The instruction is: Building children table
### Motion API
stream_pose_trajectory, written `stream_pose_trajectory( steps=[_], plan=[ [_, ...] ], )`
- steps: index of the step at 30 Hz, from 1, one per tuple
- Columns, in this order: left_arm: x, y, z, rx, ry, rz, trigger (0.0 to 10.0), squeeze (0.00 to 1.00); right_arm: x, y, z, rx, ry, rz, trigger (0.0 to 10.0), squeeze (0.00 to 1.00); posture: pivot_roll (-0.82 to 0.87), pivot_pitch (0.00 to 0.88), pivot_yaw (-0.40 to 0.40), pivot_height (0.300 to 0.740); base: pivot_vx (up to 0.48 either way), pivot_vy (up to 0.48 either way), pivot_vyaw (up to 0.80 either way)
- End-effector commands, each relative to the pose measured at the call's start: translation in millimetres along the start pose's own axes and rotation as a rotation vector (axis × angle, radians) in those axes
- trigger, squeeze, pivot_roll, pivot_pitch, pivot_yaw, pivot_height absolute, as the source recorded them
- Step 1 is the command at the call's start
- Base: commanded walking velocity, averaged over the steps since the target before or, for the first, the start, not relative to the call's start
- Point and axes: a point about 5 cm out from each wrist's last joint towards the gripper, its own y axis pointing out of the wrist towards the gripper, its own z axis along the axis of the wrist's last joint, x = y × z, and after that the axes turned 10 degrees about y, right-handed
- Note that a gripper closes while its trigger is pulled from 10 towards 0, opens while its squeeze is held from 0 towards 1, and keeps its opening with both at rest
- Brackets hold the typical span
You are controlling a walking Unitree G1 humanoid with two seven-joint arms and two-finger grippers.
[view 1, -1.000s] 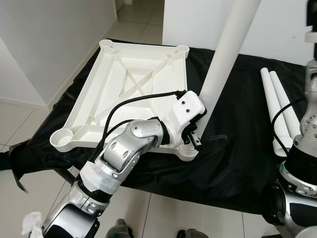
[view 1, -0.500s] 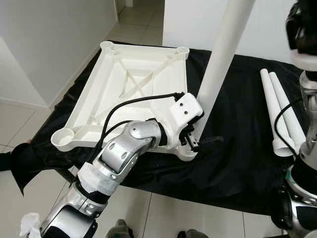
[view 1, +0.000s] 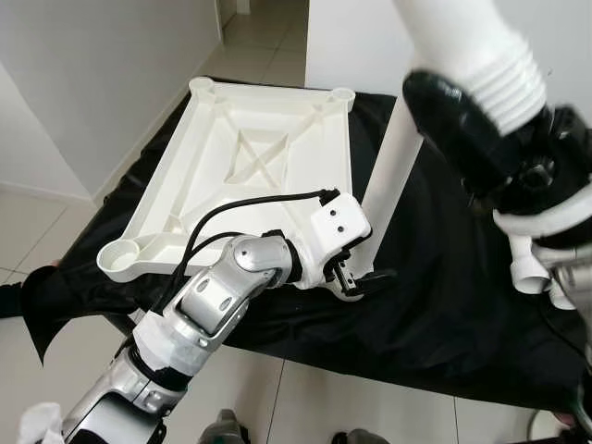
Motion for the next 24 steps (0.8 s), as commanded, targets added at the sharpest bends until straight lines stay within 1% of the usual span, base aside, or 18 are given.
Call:
stream_pose_trajectory(
  steps=[1, 2, 3, 4, 6, 7, 10, 11, 12, 13, 14, 15, 16, 17, 19, 20, 21, 24],
  plan=[
    [5.3, 0.3, 2, -0.001, 0.009, -0.030, 10.0, 0.00, 3.9, -5.6, 2, -0.014, -0.045, -0.075, 10.0, 0.00, 0.04, 0.050, 0.014, 0.740, 0.000, 0.000, 0.00],
    [4.5, 0.7, 3, 0.006, 0.002, -0.024, 10.0, 0.00, 8.4, -14.1, 1, -0.023, -0.075, -0.136, 10.0, 0.00, 0.04, 0.053, 0.017, 0.740, 0.000, 0.000, 0.00],
    [4.5, 0.7, 3, 0.006, 0.002, -0.024, 10.0, 0.00, 8.4, -14.1, 1, -0.023, -0.075, -0.136, 10.0, 0.00, 0.04, 0.053, 0.017, 0.740, 0.000, 0.000, 0.00],
    [3.8, 0.9, 5, 0.012, -0.003, -0.017, 10.0, 0.00, 11.6, -21.2, 1, -0.032, -0.090, -0.182, 10.0, 0.00, 0.03, 0.055, 0.018, 0.740, 0.000, 0.000, 0.00],
    [3.8, 0.9, 5, 0.012, -0.003, -0.017, 10.0, 0.00, 11.6, -21.2, 1, -0.032, -0.090, -0.182, 10.0, 0.00, 0.03, 0.055, 0.018, 0.740, 0.000, 0.000, 0.00],
    [2.6, 1.5, 6, 0.019, -0.005, -0.007, 10.0, 0.00, 15.2, -27.7, 2, -0.038, -0.093, -0.223, 10.0, 0.00, 0.03, 0.055, 0.018, 0.740, 0.000, 0.000, 0.00],
    [-3.1, 2.9, 13, 0.051, -0.016, 0.035, 10.0, 0.00, 32.9, -51.6, 9, -0.046, -0.159, -0.391, 10.0, 0.00, 0.03, 0.057, 0.023, 0.740, 0.000, 0.000, 0.00],
    [-3.1, 2.9, 13, 0.051, -0.016, 0.035, 10.0, 0.00, 32.9, -51.6, 9, -0.046, -0.159, -0.391, 10.0, 0.00, 0.03, 0.057, 0.023, 0.740, 0.000, 0.000, 0.00],
    [-4.3, 3.1, 15, 0.060, -0.017, 0.044, 10.0, 0.00, 37.4, -57.3, 12, -0.044, -0.175, -0.431, 10.0, 0.00, 0.03, 0.057, 0.023, 0.740, 0.000, 0.000, 0.00],
    [-6.3, 3.1, 19, 0.078, -0.024, 0.058, 10.0, 0.00, 43.5, -64.8, 16, -0.040, -0.212, -0.474, 10.0, 0.00, 0.02, 0.059, 0.023, 0.740, 0.000, 0.000, 0.00],
    [-6.3, 3.1, 19, 0.078, -0.024, 0.058, 10.0, 0.00, 43.5, -64.8, 16, -0.040, -0.212, -0.474, 10.0, 0.00, 0.02, 0.059, 0.023, 0.740, 0.000, 0.000, 0.00],
    [-7.8, 3.0, 22, 0.093, -0.025, 0.070, 10.0, 0.00, 49.0, -71.7, 19, -0.034, -0.243, -0.516, 10.0, 0.00, 0.02, 0.060, 0.021, 0.740, 0.000, 0.000, 0.00],
    [-7.8, 3.0, 22, 0.093, -0.025, 0.070, 10.0, 0.00, 49.0, -71.7, 19, -0.034, -0.243, -0.516, 10.0, 0.00, 0.02, 0.060, 0.021, 0.740, 0.000, 0.000, 0.00],
    [-9.0, 2.9, 25, 0.103, -0.027, 0.079, 10.0, 0.00, 54.5, -77.7, 22, -0.032, -0.262, -0.557, 10.0, 0.00, 0.02, 0.061, 0.021, 0.740, 0.000, 0.000, 0.00],
    [-11.4, 2.7, 29, 0.119, -0.029, 0.100, 10.0, 0.00, 70.2, -96.5, 31, -0.015, -0.316, -0.666, 10.0, 0.00, 0.03, 0.063, 0.018, 0.740, 0.000, 0.000, 0.00],
    [-11.4, 2.7, 29, 0.119, -0.029, 0.100, 10.0, 0.00, 70.2, -96.5, 31, -0.015, -0.316, -0.666, 10.0, 0.00, 0.03, 0.063, 0.018, 0.740, 0.000, 0.000, 0.00],
    [-12.2, 2.4, 30, 0.123, -0.029, 0.110, 10.0, 0.00, 74.5, -102.7, 33, -0.012, -0.325, -0.692, 10.0, 0.00, 0.03, 0.064, 0.017, 0.740, 0.000, 0.000, 0.00],
    [-13.6, 2.3, 31, 0.130, -0.035, 0.125, 10.0, 0.00, 76.5, -104.8, 34, -0.005, -0.333, -0.694, 10.0, 0.00, 0.03, 0.064, 0.017, 0.740, 0.000, 0.000, 0.00]
  ],
)
